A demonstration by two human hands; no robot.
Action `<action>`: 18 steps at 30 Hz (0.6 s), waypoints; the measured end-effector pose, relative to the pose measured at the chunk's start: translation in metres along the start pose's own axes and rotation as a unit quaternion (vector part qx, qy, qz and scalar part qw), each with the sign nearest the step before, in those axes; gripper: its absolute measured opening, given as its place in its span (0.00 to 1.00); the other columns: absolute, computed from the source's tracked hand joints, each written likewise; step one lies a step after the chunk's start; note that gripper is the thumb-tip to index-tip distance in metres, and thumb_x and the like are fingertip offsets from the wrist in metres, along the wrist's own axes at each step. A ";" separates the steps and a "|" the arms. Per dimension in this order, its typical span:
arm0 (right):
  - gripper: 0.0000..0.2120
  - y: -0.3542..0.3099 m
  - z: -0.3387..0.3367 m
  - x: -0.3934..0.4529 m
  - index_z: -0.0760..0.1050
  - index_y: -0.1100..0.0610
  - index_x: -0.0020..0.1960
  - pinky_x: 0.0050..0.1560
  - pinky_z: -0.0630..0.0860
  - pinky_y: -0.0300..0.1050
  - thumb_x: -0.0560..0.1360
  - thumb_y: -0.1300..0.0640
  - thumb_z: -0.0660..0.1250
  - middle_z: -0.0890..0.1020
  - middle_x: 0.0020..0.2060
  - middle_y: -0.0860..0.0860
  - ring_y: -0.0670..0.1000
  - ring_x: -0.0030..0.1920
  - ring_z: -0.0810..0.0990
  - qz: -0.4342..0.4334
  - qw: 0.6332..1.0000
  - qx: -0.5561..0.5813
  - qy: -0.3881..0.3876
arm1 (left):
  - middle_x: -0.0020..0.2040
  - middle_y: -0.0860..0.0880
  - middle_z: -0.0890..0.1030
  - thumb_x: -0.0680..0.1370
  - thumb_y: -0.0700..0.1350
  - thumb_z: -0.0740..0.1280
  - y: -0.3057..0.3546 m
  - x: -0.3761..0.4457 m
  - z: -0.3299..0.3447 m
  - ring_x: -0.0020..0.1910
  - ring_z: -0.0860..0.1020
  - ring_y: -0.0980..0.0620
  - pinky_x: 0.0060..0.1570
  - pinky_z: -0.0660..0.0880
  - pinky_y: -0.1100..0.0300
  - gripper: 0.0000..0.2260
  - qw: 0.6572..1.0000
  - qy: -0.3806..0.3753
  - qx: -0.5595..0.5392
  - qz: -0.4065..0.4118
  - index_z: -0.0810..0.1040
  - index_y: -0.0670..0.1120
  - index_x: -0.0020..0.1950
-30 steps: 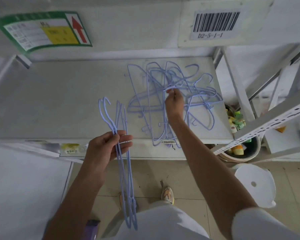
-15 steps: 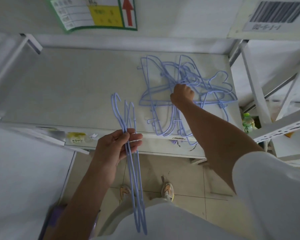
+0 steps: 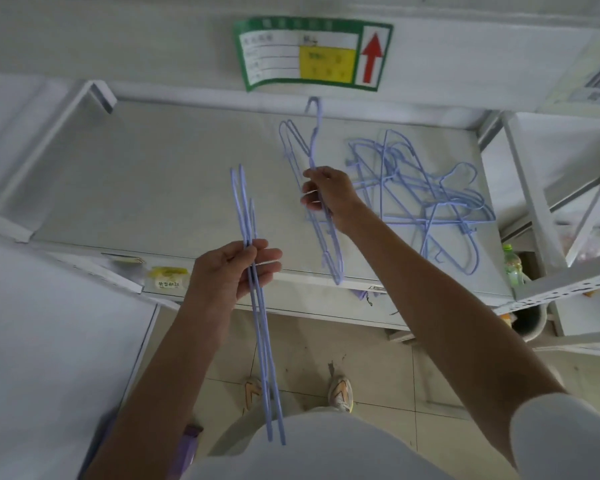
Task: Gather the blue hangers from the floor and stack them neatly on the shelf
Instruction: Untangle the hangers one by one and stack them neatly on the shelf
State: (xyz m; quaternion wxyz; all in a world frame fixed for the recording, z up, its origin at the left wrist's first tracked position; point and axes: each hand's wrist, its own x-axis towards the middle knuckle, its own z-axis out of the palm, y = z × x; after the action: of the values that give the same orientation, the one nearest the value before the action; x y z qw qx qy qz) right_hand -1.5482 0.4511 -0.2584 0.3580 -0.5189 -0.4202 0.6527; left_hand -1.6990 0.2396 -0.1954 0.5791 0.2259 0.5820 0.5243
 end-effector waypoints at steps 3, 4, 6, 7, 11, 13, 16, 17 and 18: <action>0.09 0.000 0.022 -0.023 0.77 0.58 0.47 0.29 0.76 0.38 0.84 0.61 0.62 0.78 0.32 0.52 0.48 0.24 0.79 -0.002 1.000 0.006 -0.025 | 0.50 0.43 0.89 0.85 0.38 0.63 0.011 0.008 -0.020 0.49 0.88 0.46 0.45 0.83 0.62 0.09 1.000 0.007 -0.001 0.013 0.83 0.41 0.55; 0.08 0.000 0.025 -0.033 0.77 0.57 0.48 0.29 0.76 0.39 0.84 0.61 0.62 0.79 0.32 0.52 0.48 0.25 0.79 -0.003 1.000 0.002 -0.030 | 0.50 0.44 0.89 0.85 0.38 0.63 0.014 0.012 -0.024 0.49 0.88 0.46 0.45 0.83 0.62 0.09 1.000 0.008 0.006 0.017 0.83 0.41 0.55; 0.09 -0.001 0.033 -0.053 0.78 0.57 0.48 0.30 0.76 0.39 0.84 0.61 0.62 0.82 0.33 0.53 0.49 0.26 0.81 -0.015 0.999 -0.013 -0.026 | 0.50 0.44 0.89 0.85 0.39 0.63 0.021 0.018 -0.033 0.49 0.88 0.46 0.46 0.84 0.61 0.09 0.999 0.007 0.032 0.028 0.83 0.41 0.55; 0.09 -0.001 0.037 -0.064 0.78 0.58 0.47 0.30 0.76 0.39 0.84 0.60 0.62 0.83 0.32 0.53 0.50 0.26 0.81 -0.024 0.999 -0.027 -0.015 | 0.50 0.44 0.89 0.84 0.39 0.63 0.024 0.020 -0.039 0.50 0.88 0.46 0.47 0.84 0.60 0.09 0.998 0.004 0.045 0.035 0.83 0.40 0.56; 0.10 0.004 0.058 -0.106 0.81 0.59 0.47 0.31 0.77 0.40 0.83 0.58 0.64 0.86 0.35 0.55 0.52 0.29 0.82 -0.075 0.994 -0.074 0.033 | 0.52 0.44 0.88 0.84 0.39 0.63 0.025 0.030 -0.058 0.51 0.88 0.47 0.50 0.83 0.60 0.10 0.995 -0.013 0.070 0.071 0.82 0.37 0.60; 0.10 0.014 0.075 -0.126 0.81 0.59 0.47 0.31 0.78 0.39 0.83 0.57 0.64 0.87 0.36 0.55 0.52 0.29 0.83 -0.089 0.991 -0.094 0.039 | 0.53 0.44 0.88 0.85 0.39 0.63 0.024 0.034 -0.064 0.52 0.87 0.48 0.52 0.83 0.60 0.10 0.993 -0.017 0.074 0.085 0.82 0.37 0.60; 0.10 0.037 0.106 -0.149 0.81 0.58 0.47 0.33 0.80 0.42 0.82 0.56 0.65 0.87 0.37 0.56 0.54 0.31 0.84 -0.074 0.994 -0.083 0.025 | 0.54 0.46 0.88 0.85 0.40 0.63 0.019 0.040 -0.070 0.53 0.87 0.50 0.56 0.82 0.59 0.09 0.991 -0.016 0.084 0.101 0.82 0.41 0.60; 0.09 0.044 0.116 -0.154 0.82 0.57 0.47 0.35 0.81 0.44 0.82 0.55 0.65 0.87 0.37 0.56 0.54 0.32 0.85 -0.067 0.995 -0.075 0.020 | 0.54 0.47 0.88 0.85 0.40 0.63 0.017 0.041 -0.072 0.53 0.87 0.50 0.57 0.82 0.58 0.09 0.991 -0.007 0.086 0.101 0.82 0.41 0.59; 0.09 0.051 0.126 -0.158 0.82 0.56 0.47 0.37 0.82 0.46 0.82 0.54 0.65 0.87 0.38 0.56 0.54 0.33 0.85 -0.065 0.995 -0.073 0.019 | 0.53 0.47 0.88 0.84 0.39 0.64 0.016 0.043 -0.075 0.53 0.87 0.50 0.57 0.82 0.56 0.09 0.991 0.005 0.089 0.097 0.83 0.40 0.59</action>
State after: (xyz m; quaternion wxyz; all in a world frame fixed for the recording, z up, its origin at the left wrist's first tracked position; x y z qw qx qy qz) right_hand -1.6406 0.2664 -0.2326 0.3690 -0.5278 -0.4921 0.5858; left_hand -1.7824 0.2564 -0.2171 0.4997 0.3291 0.6046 0.5257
